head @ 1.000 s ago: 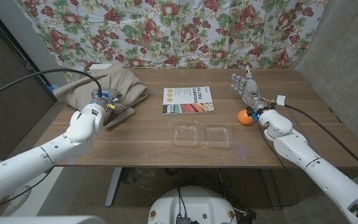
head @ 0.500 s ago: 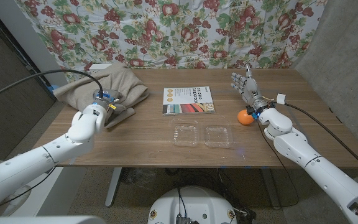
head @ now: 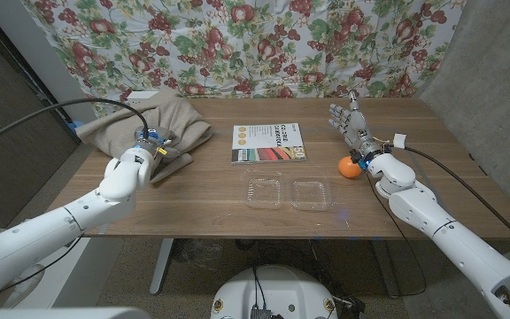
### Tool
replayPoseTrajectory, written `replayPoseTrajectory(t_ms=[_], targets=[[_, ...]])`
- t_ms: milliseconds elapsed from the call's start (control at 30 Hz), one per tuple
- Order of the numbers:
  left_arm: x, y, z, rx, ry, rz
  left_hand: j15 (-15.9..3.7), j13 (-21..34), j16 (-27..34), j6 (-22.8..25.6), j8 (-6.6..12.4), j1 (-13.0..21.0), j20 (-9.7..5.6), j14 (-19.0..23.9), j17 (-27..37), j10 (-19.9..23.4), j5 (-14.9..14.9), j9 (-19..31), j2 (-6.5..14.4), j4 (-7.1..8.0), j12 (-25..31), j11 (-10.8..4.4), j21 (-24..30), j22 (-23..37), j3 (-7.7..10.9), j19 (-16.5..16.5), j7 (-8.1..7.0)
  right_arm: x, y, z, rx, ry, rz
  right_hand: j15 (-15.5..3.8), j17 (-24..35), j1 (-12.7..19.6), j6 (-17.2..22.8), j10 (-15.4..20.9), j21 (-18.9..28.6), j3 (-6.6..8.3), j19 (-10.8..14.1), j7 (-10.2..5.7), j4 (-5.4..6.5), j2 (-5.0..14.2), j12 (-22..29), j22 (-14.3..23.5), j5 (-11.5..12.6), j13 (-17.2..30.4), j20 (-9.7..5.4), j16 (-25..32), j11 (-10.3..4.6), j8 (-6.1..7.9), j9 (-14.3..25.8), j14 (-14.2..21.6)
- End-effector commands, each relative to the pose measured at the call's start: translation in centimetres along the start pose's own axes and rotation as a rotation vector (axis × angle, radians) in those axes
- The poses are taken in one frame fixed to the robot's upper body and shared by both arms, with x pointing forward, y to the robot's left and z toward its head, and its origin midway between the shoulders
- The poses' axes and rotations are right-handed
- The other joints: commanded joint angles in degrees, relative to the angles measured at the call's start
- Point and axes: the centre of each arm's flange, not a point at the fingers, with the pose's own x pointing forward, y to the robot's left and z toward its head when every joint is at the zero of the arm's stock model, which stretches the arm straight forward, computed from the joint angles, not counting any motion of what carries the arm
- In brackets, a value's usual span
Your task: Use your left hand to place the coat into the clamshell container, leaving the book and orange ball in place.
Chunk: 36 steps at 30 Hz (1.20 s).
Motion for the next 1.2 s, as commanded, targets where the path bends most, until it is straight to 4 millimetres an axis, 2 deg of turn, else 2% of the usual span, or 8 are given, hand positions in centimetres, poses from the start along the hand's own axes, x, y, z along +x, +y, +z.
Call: replayPoseTrajectory(t_ms=[33, 300, 467, 567, 767, 867, 1033, 1200], targets=[[0.6, 0.0, 0.2, -0.008, -0.007, -0.020, -8.44, 1.75, 2.09, 5.55, 2.46, 1.82, -5.67, 5.03, 1.59, 5.11, 0.16, 0.99, -0.45, -0.07, 2.74, -0.70, 2.03, 1.11, 1.00, 6.26, 0.86, 0.3, 0.0, -0.2, 0.007, 0.001, -0.002, -0.04, 0.17, 0.55, 0.72, 0.29, 0.13, 0.31, -0.14, -0.10, -0.04, 0.24, 0.36, 0.19, -0.09, 0.22, 0.40, 0.25, -0.18, 0.04, 0.17, 0.01], [0.6, -0.1, 0.5, -0.010, -0.011, -0.016, -9.91, 4.69, 4.46, 10.83, 4.91, 4.46, -6.95, 11.21, 3.87, 10.08, 0.37, 2.29, -0.59, -0.29, 6.33, -0.86, 4.32, 2.73, 2.64, 7.33, 2.14, -0.1, -0.1, -0.2, 0.009, 0.002, -0.007, -0.07, 0.17, 0.56, 0.75, 0.32, 0.13, 0.33, -0.12, -0.12, -0.05, 0.24, 0.36, 0.19, -0.10, 0.22, 0.37, 0.26, -0.06, 0.04, 0.17, 0.01], [0.4, -0.2, 0.5, -0.019, -0.007, -0.010, -9.99, 6.45, 5.52, 12.79, 6.17, 6.47, -7.56, 13.54, 5.26, 12.73, 0.44, 3.19, -0.21, -0.47, 8.35, -0.83, 5.14, 3.53, 3.97, 7.27, 2.03, -0.2, -0.1, -0.2, 0.011, 0.002, -0.007, -0.10, 0.17, 0.56, 0.77, 0.31, 0.17, 0.35, -0.03, -0.13, -0.06, 0.25, 0.36, 0.19, -0.11, 0.22, 0.27, 0.27, -0.01, 0.03, 0.18, 0.02], [0.2, -0.2, 0.5, -0.023, -0.004, 0.003, -10.08, 7.63, 6.61, 14.15, 7.22, 8.08, -8.18, 14.93, 6.66, 13.05, 0.37, 3.96, 0.21, -0.58, 9.11, -0.82, 5.86, 4.11, 4.64, 7.65, 1.18, -0.2, -0.1, -0.1, 0.012, 0.001, -0.006, -0.09, 0.17, 0.56, 0.76, 0.28, 0.16, 0.36, -0.04, -0.11, -0.07, 0.25, 0.34, 0.19, -0.11, 0.22, 0.28, 0.25, -0.03, 0.02, 0.18, -0.01], [-0.2, -0.2, 0.5, -0.028, -0.006, 0.020, -10.31, 14.74, 14.03, 13.56, 11.57, 16.08, -9.74, 15.51, 17.14, 14.57, -2.08, 10.38, 0.58, -0.59, 13.50, -0.77, 9.35, 8.02, 1.47, 7.08, 0.24, -0.2, -0.1, -0.1, 0.012, -0.002, -0.003, -0.10, 0.18, 0.57, 0.78, 0.22, 0.18, 0.39, 0.02, -0.08, -0.08, 0.26, 0.31, 0.19, -0.12, 0.22, 0.29, 0.27, -0.08, 0.01, 0.18, 0.03], [-0.3, -0.3, 0.4, -0.032, -0.006, 0.030, -10.39, 19.52, 17.42, 14.03, 15.15, 20.31, -11.02, 17.17, 22.13, 15.98, -3.09, 15.17, 0.89, -0.53, 16.73, -0.65, 12.16, 10.79, 0.43, 7.30, -0.34, -0.3, -0.1, -0.1, 0.012, -0.002, -0.003, -0.09, 0.18, 0.57, 0.81, 0.23, 0.18, 0.40, 0.04, -0.06, -0.08, 0.26, 0.31, 0.19, -0.12, 0.22, 0.26, 0.28, -0.09, 0.02, 0.18, 0.04], [-0.5, -0.3, 0.4, -0.041, -0.004, 0.052, -10.60, 25.75, 19.78, 14.26, 20.08, 26.23, -12.25, 19.26, 27.65, 16.44, -4.67, 21.99, 1.51, -0.53, 20.13, -0.65, 16.83, 15.45, 0.66, 6.67, -1.08, -0.3, -0.1, 0.0, 0.009, -0.002, -0.003, -0.13, 0.18, 0.57, 0.85, 0.26, 0.17, 0.41, 0.01, -0.22, -0.09, 0.27, 0.32, 0.19, -0.13, 0.22, 0.31, 0.27, -0.17, 0.02, 0.18, 0.03], [-0.5, -0.2, 0.4, -0.046, -0.002, 0.068, -10.59, 29.51, 20.88, 13.86, 22.91, 29.75, -13.00, 20.48, 31.12, 17.45, -6.07, 26.25, 1.98, -0.43, 22.31, -0.70, 18.92, 16.44, 1.00, 6.22, -1.61, -0.4, 0.0, 0.2, 0.010, -0.006, -0.002, -0.14, 0.18, 0.56, 0.89, 0.27, 0.17, 0.42, 0.03, -0.19, -0.09, 0.25, 0.32, 0.20, -0.14, 0.22, 0.29, 0.28, -0.09, 0.02, 0.18, 0.05]])
